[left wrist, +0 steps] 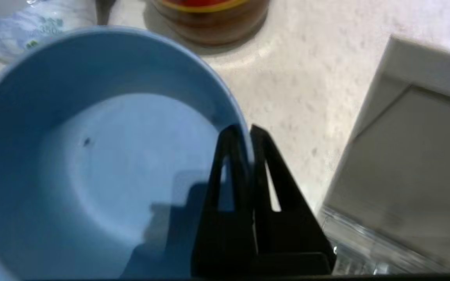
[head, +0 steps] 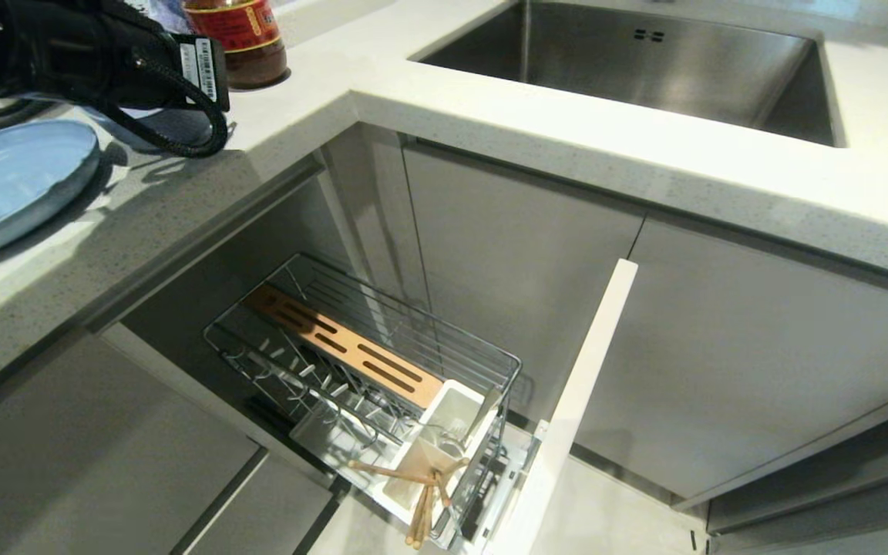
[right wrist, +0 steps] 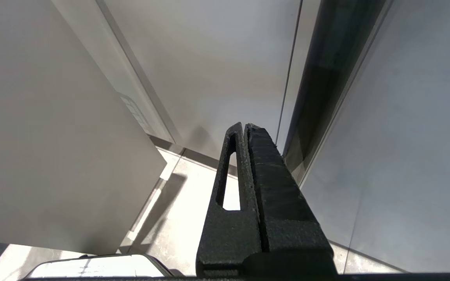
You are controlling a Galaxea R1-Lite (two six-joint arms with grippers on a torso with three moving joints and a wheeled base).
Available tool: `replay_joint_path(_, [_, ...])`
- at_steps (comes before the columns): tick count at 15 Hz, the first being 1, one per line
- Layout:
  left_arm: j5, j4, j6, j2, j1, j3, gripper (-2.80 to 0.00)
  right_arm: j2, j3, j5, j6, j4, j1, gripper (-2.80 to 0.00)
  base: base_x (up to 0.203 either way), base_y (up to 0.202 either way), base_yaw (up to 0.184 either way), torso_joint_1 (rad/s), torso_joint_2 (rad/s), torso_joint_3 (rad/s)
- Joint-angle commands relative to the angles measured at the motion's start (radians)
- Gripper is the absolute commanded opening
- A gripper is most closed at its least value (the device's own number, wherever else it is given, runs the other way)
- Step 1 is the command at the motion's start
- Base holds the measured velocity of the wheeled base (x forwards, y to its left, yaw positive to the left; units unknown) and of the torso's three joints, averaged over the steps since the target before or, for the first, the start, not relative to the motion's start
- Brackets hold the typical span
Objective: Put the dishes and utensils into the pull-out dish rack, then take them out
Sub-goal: Pick up the bowl and place it in the cupboard
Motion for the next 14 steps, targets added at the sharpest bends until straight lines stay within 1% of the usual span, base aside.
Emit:
replay_joint_path(1, [-0.003,0.004,0.001,-0.004,-0.001,0.001,-2.8,-0.004,0.0,0.0,0.0,-0.001,0.0,-2.8,0.0,0.0,0.0,0.0,0.0,0.0])
replay_joint_path(2, [-0.003,0.004,0.001,-0.008,-0.001,0.001,-2.8,-0.004,0.0,0.0,0.0,-0.001,0.0,-2.8,0.0,0.0,0.0,0.0,0.0,0.0])
replay_joint_path(4, [-0.003,0.014,0.03,-0.021,-0.002,0.002,-2.8,-0.004,0.0,0.0,0.0,-0.001,0.0,-2.8,0.0,0.0,0.0,0.0,0.0,0.0])
replay_joint_path(5, [-0.003,0.029,0.068,-0.035,-0.001,0.001,-2.8,-0.004,0.0,0.0,0.0,-0.001,0.0,-2.8,0.0,0.0,0.0,0.0,0.0,0.0])
replay_joint_path(6, [-0.006,0.044,0.143,-0.063,0.0,0.001,-2.8,-0.004,0.0,0.0,0.0,-0.001,0.0,-2.8,0.0,0.0,0.0,0.0,0.0,0.0])
replay_joint_path(7, [-0.008,0.051,0.201,-0.091,0.0,0.001,-2.8,-0.004,0.0,0.0,0.0,-0.001,0.0,-2.8,0.0,0.0,0.0,0.0,0.0,0.0])
replay_joint_path(8, [-0.008,0.047,0.227,-0.115,-0.002,0.0,-2.8,-0.004,0.0,0.0,0.0,-0.001,0.0,-2.8,0.0,0.0,0.0,0.0,0.0,0.0])
replay_joint_path(10, [-0.015,0.03,0.264,-0.168,-0.021,0.001,-2.8,-0.004,0.0,0.0,0.0,-0.001,0.0,-2.8,0.0,0.0,0.0,0.0,0.0,0.0])
replay_joint_path(11, [-0.026,0.021,0.271,-0.197,-0.057,0.002,-2.8,-0.004,0.0,0.0,0.0,-0.001,0.0,-2.8,0.0,0.0,0.0,0.0,0.0,0.0])
replay_joint_path(14, [-0.037,-0.089,0.274,-0.267,-0.139,0.002,-2.8,-0.004,0.0,0.0,0.0,-0.001,0.0,-2.8,0.0,0.0,0.0,0.0,0.0,0.0])
